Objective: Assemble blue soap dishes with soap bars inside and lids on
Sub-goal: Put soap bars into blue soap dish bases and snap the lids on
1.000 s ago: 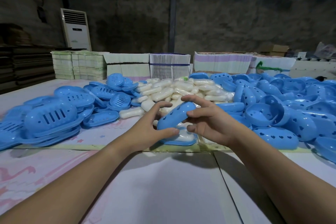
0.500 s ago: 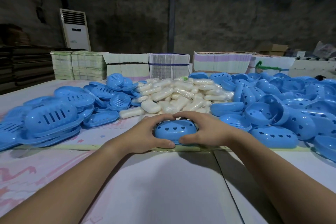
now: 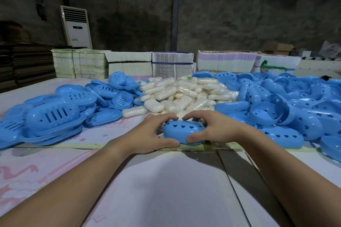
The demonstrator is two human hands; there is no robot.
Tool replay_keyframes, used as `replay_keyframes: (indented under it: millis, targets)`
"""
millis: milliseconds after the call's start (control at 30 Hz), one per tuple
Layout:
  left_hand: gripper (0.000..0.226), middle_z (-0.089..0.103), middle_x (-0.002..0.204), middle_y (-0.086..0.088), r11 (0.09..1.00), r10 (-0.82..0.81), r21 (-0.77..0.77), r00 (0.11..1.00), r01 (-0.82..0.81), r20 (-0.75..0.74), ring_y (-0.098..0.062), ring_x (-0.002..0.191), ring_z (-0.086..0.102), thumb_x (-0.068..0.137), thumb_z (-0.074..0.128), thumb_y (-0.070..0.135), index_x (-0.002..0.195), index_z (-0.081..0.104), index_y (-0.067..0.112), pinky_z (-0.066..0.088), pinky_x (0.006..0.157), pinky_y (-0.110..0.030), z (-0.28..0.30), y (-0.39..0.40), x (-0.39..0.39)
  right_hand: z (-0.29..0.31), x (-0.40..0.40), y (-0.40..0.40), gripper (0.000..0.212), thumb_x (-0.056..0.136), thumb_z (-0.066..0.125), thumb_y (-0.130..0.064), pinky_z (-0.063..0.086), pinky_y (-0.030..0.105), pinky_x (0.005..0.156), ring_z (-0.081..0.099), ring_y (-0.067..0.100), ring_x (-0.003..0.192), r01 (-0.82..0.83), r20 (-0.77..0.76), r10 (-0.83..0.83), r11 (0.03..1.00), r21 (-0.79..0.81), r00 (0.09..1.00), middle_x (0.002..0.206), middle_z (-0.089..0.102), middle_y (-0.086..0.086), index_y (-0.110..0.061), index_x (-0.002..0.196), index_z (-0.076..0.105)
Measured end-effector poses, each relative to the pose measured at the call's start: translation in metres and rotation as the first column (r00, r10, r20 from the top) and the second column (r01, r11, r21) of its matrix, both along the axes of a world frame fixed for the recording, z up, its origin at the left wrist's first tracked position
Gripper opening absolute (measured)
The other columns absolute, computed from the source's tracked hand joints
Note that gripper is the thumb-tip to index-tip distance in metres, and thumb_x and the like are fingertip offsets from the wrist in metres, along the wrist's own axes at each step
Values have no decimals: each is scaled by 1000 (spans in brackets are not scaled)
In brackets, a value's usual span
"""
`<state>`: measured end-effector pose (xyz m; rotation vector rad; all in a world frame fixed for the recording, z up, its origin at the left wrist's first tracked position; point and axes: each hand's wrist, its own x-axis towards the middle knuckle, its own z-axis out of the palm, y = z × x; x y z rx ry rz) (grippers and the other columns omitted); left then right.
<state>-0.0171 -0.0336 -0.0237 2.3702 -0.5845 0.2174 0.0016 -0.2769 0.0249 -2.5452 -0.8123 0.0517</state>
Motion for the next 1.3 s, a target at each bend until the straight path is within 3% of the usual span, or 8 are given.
replay_keyframes:
  millis: [133,267,400,567,733,1000,1133,1300]
  targets:
    - [71,50,130,7,998,52,24,998,-52,22,0,118,51,71,59,78,136,48,52,42,102,-17,1,2,1,0,1,-3,65,59,81,-54,47,17,81,59,-6,92,-25,-51,26,999,21,998,111,57,-27,-64,114,49]
    - [46,59,127,7,1000,25,-4,999,-25,34,-11,121,51,93,58,58,136,55,41,47,104,-36,1,1,3,-4,3,-3,70,63,79,-40,53,31,90,59,3,100,-41,1,41,999,-4,999,113,60,-20,-50,126,50]
    - [49,58,125,10,997,20,-72,998,-16,58,-7,112,55,84,68,58,129,54,44,52,88,-24,2,0,1,-6,2,-1,58,64,75,-43,55,31,85,62,2,91,-24,39,21,998,65,999,103,63,-22,-52,118,54]
    - [48,63,113,18,999,-11,-43,991,17,136,-5,105,58,79,78,46,121,55,46,56,85,-36,2,2,2,-8,-1,5,46,65,75,-53,55,28,74,63,6,79,-32,96,15,983,181,995,91,65,-23,-48,108,61]
    - [47,64,109,20,997,-7,-75,993,16,118,-2,100,60,77,72,60,119,54,48,54,82,-33,2,3,2,-8,-5,12,39,68,67,-63,46,26,66,55,2,71,-47,208,-7,967,252,978,77,63,-22,-36,97,66]
    - [41,66,107,20,992,-22,-124,998,29,53,-5,99,61,81,76,52,117,58,47,54,82,-30,6,1,-2,-6,-8,12,41,77,63,-62,51,39,71,55,9,72,-53,259,-12,969,240,966,80,65,-10,-30,101,67]
    - [43,65,106,22,996,47,-76,991,-37,126,-1,98,58,82,78,49,118,56,47,49,79,-27,9,1,-4,-5,-7,10,42,75,60,-65,52,38,75,56,8,74,-81,210,25,962,262,977,88,66,-12,-36,106,64]
    - [40,58,111,17,991,80,63,906,-116,416,-10,100,52,83,80,37,118,60,36,48,81,-37,13,-2,-11,-8,-5,9,49,68,55,-75,51,30,76,61,9,86,-40,-39,55,950,311,998,101,63,-11,-46,107,56]
